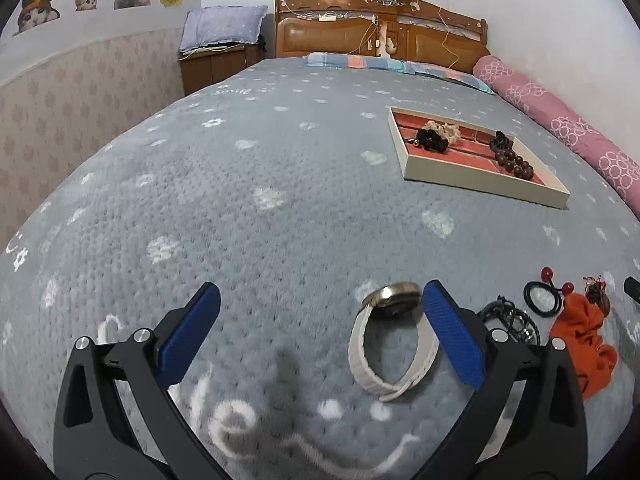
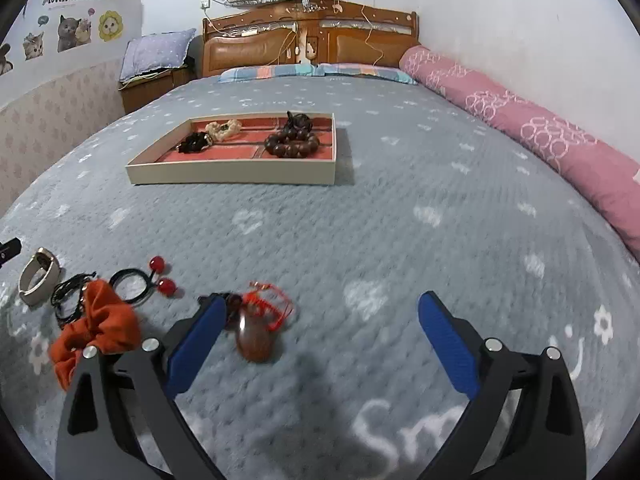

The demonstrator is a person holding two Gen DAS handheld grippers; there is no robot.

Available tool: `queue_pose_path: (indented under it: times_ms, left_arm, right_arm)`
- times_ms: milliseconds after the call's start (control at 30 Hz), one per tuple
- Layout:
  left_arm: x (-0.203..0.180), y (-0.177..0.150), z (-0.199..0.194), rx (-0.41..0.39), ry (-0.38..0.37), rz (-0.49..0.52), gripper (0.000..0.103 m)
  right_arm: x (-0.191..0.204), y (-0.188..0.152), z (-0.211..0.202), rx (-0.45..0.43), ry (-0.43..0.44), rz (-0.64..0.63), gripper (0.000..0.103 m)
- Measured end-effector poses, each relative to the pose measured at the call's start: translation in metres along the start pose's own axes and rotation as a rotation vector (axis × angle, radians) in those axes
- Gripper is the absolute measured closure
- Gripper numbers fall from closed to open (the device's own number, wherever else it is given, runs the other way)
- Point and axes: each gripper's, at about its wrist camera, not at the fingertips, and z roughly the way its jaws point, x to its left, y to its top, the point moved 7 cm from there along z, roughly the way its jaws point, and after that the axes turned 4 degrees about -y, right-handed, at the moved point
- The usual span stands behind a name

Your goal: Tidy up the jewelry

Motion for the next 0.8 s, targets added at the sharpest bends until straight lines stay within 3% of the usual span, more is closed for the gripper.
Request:
queue_pose_path:
  times_ms: [500,800]
  left_arm:
    - [0.001,-0.02,0.008,0.051,-0.021,-0.003,0.007]
    - [0.001,-0.026,0.018,0.093,-0.046,-0.016,0.015]
  right_arm:
    - [0.018,-0.022,-0.005,0.024,0.013,-0.019,0.009]
    - [0.021,-0.026,-0.001,0.038,0.024,-0.033,0.015]
